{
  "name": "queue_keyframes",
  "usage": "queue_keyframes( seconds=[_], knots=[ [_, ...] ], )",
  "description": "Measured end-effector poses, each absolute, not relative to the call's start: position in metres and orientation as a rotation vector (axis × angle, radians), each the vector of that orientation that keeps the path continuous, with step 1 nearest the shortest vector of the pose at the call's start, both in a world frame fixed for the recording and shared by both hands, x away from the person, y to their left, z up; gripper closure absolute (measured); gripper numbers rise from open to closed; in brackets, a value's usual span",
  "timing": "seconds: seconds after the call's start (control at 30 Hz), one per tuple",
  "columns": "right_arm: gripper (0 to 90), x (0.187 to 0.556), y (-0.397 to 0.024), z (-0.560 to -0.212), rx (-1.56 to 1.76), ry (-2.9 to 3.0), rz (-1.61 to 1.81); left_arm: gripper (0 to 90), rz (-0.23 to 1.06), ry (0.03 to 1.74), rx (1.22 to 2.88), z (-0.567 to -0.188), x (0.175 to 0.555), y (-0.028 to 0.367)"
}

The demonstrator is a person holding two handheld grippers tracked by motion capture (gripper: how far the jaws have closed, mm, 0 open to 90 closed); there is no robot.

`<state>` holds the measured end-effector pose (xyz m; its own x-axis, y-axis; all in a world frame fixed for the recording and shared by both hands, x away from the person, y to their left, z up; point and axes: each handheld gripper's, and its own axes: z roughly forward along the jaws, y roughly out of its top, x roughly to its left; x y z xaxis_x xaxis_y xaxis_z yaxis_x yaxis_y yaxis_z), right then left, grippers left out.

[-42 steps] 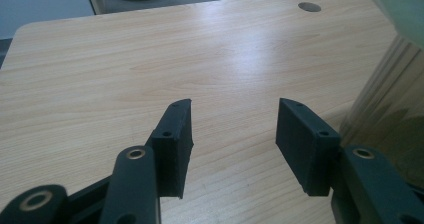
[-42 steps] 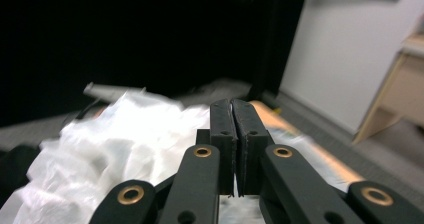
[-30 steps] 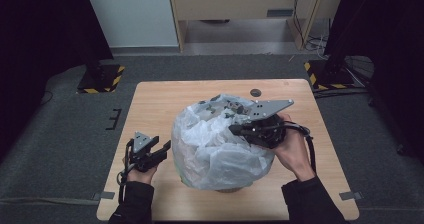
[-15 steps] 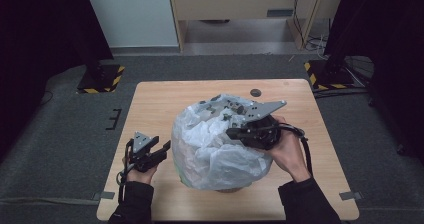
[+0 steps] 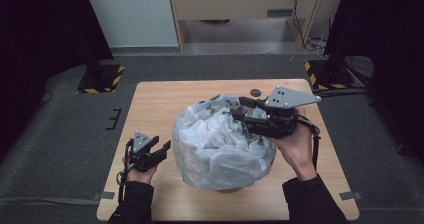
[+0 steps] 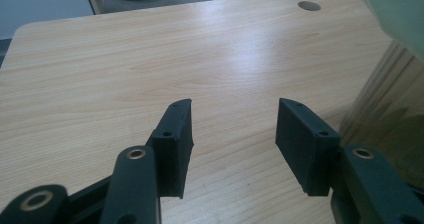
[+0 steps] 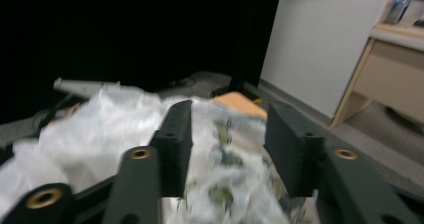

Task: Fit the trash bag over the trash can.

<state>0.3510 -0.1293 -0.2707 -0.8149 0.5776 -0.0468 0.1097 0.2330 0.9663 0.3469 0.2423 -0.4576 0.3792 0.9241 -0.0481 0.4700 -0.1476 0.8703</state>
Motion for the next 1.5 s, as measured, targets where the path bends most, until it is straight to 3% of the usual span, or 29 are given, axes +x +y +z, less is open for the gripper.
queue_keyframes(
  seconds=[0.43,0.57,1.5],
  knots=[
    [16.0,0.369,-0.086,-0.245,0.686,2.001,1.617,48.6,0.659,1.229,1.769,-0.458,0.348,0.244],
    [11.0,0.373,-0.071,-0.246,0.707,2.007,1.596,48.6,0.660,1.231,1.767,-0.458,0.348,0.245],
    [6.8,0.402,-0.028,-0.346,0.835,2.572,1.023,48.5,0.659,1.234,1.776,-0.460,0.348,0.244]
  ],
)
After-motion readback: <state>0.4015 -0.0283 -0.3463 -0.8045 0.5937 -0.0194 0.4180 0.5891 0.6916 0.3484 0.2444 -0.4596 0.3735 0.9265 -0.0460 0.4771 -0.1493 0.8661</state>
